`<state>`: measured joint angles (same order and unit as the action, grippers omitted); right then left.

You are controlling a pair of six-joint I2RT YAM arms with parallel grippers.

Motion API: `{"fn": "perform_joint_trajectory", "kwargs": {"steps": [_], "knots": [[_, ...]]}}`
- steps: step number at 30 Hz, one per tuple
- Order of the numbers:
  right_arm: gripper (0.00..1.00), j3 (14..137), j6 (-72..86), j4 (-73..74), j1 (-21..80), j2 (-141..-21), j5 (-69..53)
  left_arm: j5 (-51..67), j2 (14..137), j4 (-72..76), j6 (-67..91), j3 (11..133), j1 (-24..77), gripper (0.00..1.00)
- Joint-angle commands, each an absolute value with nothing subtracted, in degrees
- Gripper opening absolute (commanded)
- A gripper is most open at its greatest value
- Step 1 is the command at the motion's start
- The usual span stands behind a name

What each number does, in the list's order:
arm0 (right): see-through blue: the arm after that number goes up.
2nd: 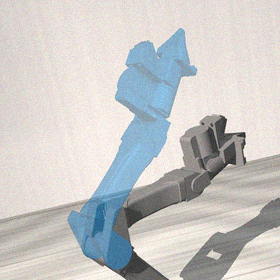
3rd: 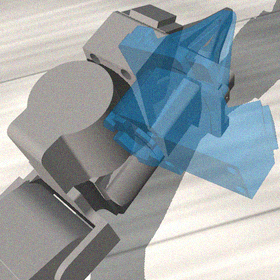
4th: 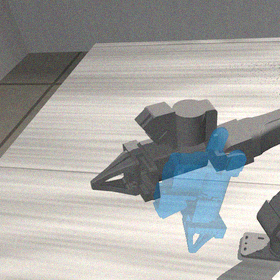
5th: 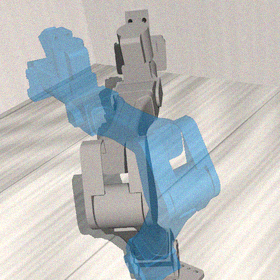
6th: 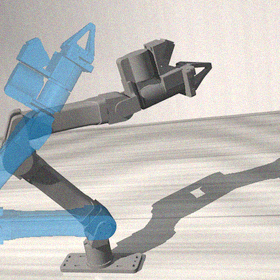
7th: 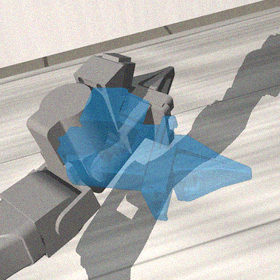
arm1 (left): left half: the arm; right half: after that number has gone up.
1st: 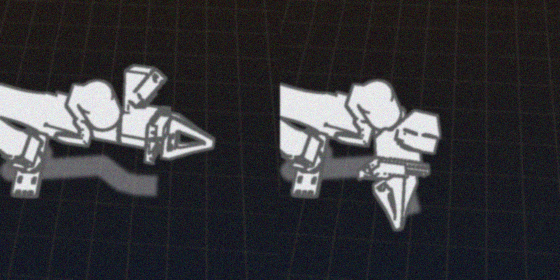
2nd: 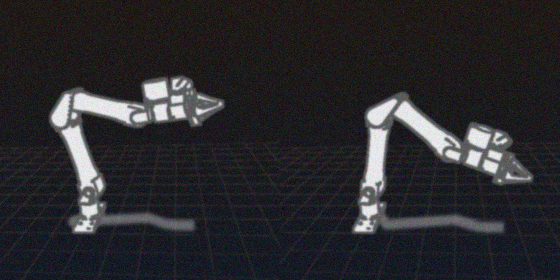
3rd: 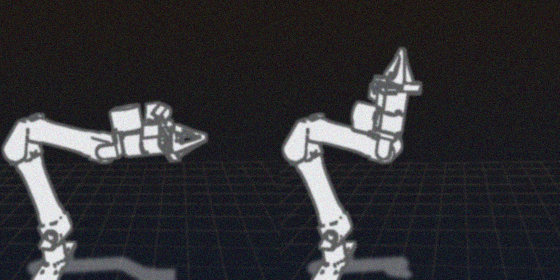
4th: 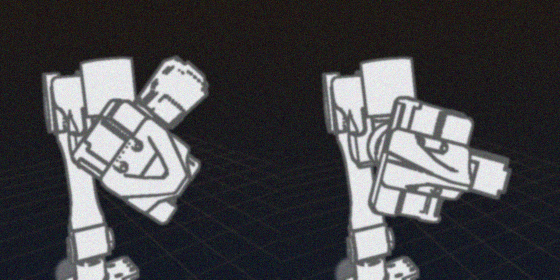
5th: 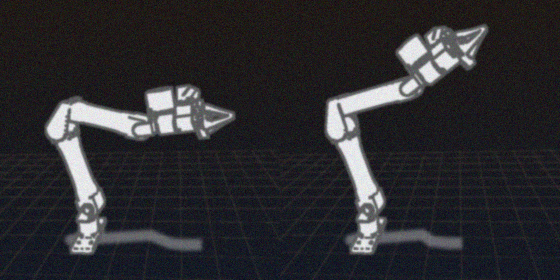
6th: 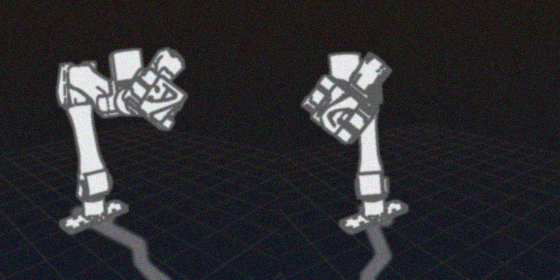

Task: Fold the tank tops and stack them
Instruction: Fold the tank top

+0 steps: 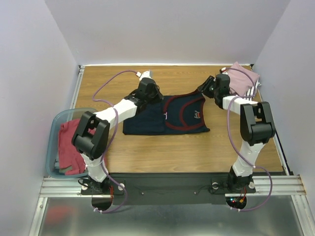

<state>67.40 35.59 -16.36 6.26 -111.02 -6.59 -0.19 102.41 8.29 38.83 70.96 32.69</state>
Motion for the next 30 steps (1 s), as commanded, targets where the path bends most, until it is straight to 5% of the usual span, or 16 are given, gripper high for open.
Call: {"fn": "perform_joint_trajectory", "kwargs": {"steps": [1, 10, 17, 30], "knots": [[0.43, 64.79, 36.74, -12.59, 7.54, -103.38, -7.56, -8.24, 95.29, 3.28, 40.51, 68.21, 29.9, 0.25], [0.39, 60.03, 36.21, -2.99, 31.35, -96.85, 4.48, -5.99, 92.1, 0.18, 37.45, 63.45, 15.04, 0.36], [0.38, 78.7, 36.57, 5.86, 54.81, -108.95, 14.13, 3.24, 100.27, -1.67, 32.87, 71.01, 8.01, 0.4], [0.43, 106.34, 31.2, 17.14, 63.8, -128.14, 25.57, 8.08, 109.42, -7.65, 28.83, 82.88, 4.31, 0.4]]}}
